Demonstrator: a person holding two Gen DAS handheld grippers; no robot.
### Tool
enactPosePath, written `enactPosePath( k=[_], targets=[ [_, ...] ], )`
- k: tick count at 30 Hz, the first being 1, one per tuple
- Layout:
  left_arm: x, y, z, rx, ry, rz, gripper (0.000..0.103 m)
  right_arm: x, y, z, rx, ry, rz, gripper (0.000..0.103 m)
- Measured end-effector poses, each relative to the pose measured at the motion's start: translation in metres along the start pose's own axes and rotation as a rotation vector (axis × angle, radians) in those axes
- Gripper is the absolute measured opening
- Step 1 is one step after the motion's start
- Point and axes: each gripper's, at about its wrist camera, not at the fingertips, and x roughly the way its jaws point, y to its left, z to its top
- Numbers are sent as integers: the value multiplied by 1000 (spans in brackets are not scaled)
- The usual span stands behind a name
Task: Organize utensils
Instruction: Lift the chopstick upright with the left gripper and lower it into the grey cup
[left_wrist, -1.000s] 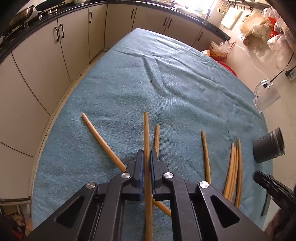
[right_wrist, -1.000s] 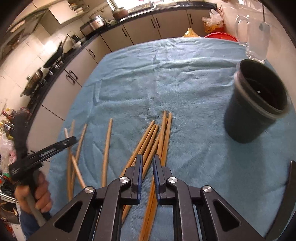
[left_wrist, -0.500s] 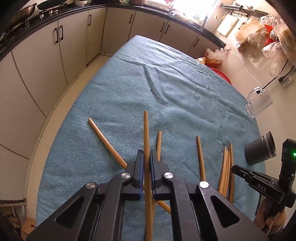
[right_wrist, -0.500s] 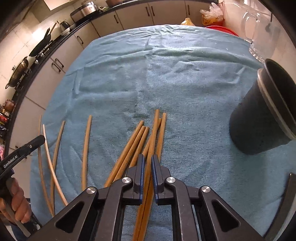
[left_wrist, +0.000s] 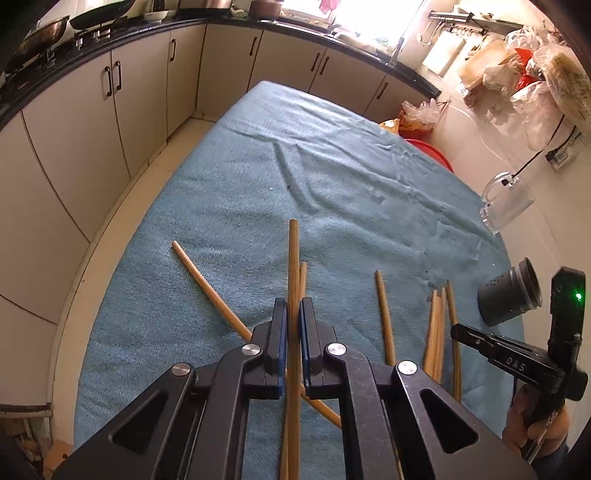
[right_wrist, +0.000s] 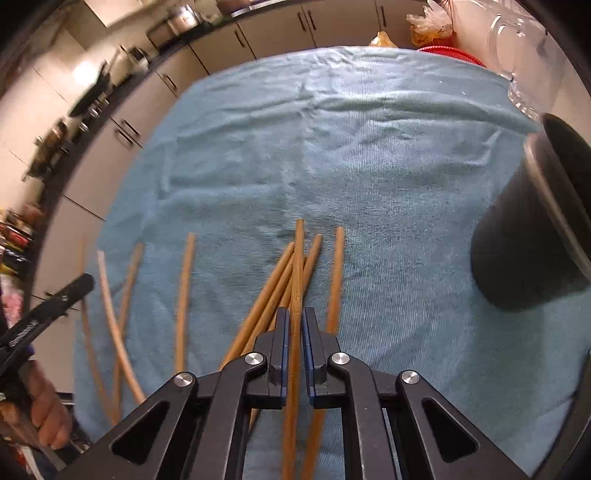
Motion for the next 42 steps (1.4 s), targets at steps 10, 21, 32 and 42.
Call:
enactPosePath(
  k=[10, 21, 32, 42],
  targets=[
    [-73, -28, -24, 36, -174, -21, 6, -101, 22, -58, -75, -327, 81, 7],
    [-121, -68, -60, 95, -269, -68, 6, -158, 16, -113, -79, -518, 125, 7],
    [-137, -85, -61, 124, -289, -69, 6, -186, -2, -120, -31, -586, 142, 7],
    [-149, -100, -53, 153, -310, -68, 6, -202, -17, -119, -1, -625, 150, 7]
  ],
)
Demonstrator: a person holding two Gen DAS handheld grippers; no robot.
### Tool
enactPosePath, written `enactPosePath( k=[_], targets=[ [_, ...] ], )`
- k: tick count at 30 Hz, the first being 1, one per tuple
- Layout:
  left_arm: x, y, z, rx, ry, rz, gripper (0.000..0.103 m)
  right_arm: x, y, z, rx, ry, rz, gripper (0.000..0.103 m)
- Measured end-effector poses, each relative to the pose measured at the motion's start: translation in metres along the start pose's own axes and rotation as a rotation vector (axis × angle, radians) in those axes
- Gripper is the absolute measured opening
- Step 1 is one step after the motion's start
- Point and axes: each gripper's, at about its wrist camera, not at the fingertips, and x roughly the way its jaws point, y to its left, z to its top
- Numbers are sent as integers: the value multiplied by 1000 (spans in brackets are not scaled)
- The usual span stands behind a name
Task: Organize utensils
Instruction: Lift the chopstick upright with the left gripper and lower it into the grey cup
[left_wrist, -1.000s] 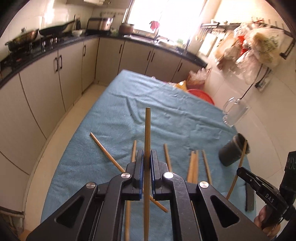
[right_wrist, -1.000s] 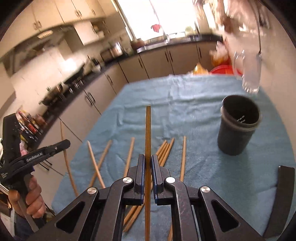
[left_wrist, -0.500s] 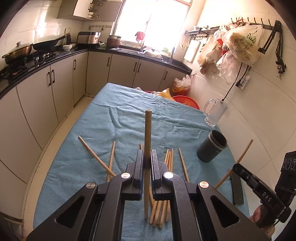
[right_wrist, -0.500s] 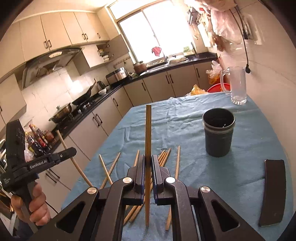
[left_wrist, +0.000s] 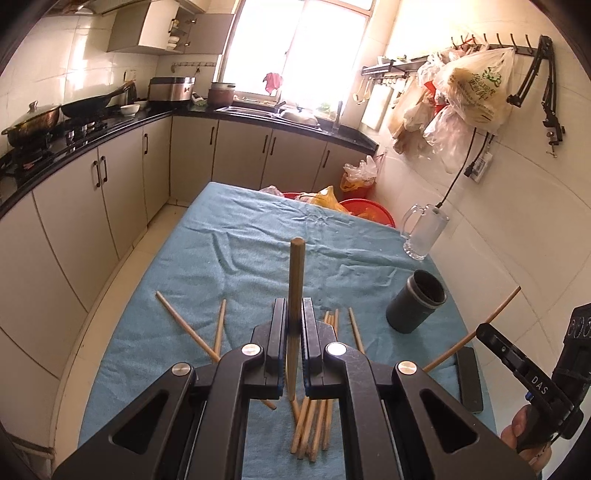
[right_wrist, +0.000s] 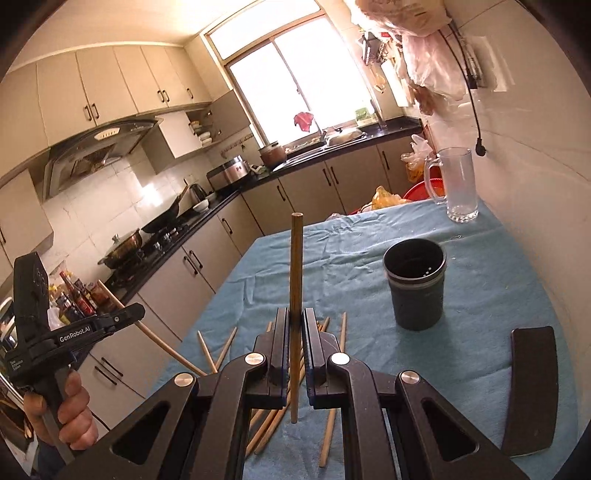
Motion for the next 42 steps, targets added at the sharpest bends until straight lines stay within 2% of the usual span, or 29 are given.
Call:
enactPosePath(
  k=[12, 22, 32, 36, 42],
  targets=[
    [1, -52, 28, 59, 7, -91, 6, -51, -36, 29, 70, -134, -37, 7],
    [16, -123, 71, 127, -7, -159, 6, -79, -71, 71, 111, -244, -90, 7],
    [50, -186, 114, 140, -25, -229, 6, -67, -99, 115, 132, -293, -136, 7],
    [73, -201, 123, 138, -17, -246, 6, -51, -111, 126, 142, -275, -143, 7],
    [122, -209, 116, 134, 57, -235, 6, -15, -129, 130, 150, -205, -150, 7]
  ],
)
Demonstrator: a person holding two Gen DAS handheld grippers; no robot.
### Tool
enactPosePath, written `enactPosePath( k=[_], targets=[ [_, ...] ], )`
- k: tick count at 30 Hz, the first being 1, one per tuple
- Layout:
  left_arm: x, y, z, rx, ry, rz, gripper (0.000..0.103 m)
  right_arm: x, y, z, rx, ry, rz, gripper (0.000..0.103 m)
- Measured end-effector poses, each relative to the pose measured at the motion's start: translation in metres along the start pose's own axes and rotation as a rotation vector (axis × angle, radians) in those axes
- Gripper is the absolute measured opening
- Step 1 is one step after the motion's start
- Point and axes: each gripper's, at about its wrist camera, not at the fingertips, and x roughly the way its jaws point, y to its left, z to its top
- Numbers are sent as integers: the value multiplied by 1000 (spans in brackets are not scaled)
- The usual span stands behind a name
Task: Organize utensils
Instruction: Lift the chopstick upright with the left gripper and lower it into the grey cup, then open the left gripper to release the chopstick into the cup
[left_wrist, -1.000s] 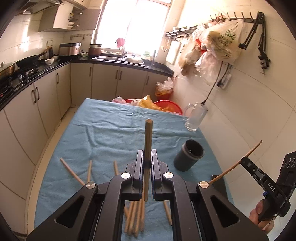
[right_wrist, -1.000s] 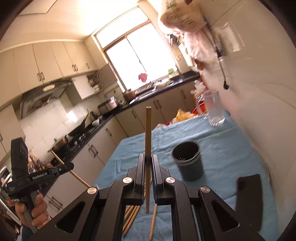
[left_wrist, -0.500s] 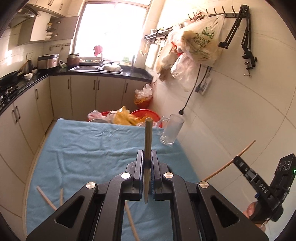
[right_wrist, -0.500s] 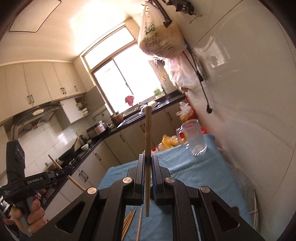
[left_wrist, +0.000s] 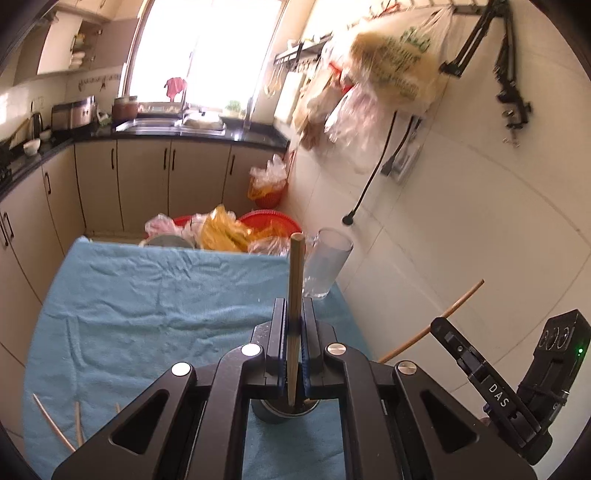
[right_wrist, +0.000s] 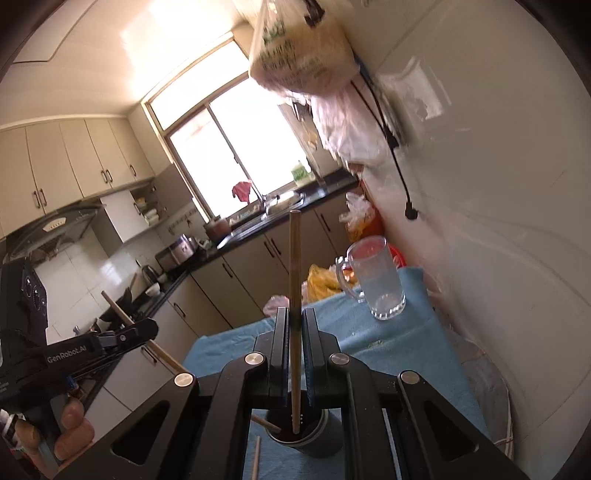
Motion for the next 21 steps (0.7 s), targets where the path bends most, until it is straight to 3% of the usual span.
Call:
enactPosePath(
  k=[10, 17, 21],
  targets=[
    [51, 24, -22, -24, 109, 23, 6, 51, -16, -28, 20, 138, -15, 7],
    [58, 30, -29, -25, 121, 30, 6, 61, -20, -35, 19, 178, -20, 9],
    [51, 31, -29, -24, 110, 27, 19, 54, -19, -32, 17, 160, -25, 13]
  ],
)
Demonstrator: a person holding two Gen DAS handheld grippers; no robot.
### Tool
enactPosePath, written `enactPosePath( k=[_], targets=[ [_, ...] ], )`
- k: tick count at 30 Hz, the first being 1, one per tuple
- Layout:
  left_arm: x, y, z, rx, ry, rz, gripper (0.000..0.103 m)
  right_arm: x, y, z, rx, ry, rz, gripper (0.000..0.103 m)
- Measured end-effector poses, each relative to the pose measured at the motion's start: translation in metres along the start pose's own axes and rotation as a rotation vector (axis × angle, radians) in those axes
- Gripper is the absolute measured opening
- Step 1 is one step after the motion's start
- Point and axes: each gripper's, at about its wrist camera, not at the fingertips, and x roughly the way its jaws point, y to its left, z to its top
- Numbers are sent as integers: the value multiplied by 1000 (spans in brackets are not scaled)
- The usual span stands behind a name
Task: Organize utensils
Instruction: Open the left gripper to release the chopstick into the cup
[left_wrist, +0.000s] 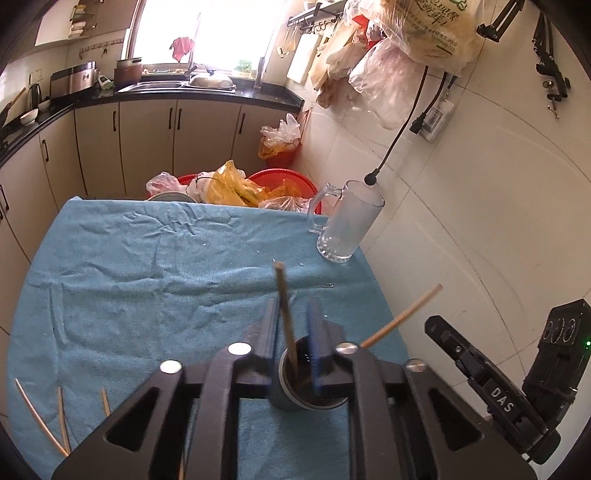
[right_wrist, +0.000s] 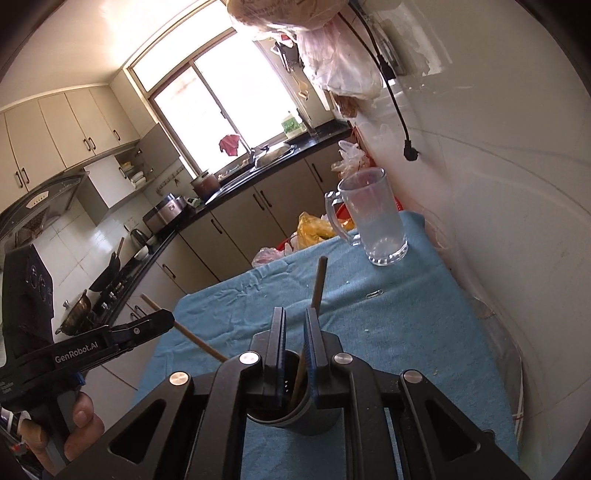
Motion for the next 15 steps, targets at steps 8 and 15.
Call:
enactPosePath(
  k=[8, 15],
  targets=[
    [-33, -4, -9, 13, -39, -15, 21, -43, 9, -10, -12, -66, 15, 27],
    [-74, 4, -40, 8, -73, -8, 31, -58, 23, -40, -34, -26, 36, 31]
  ],
)
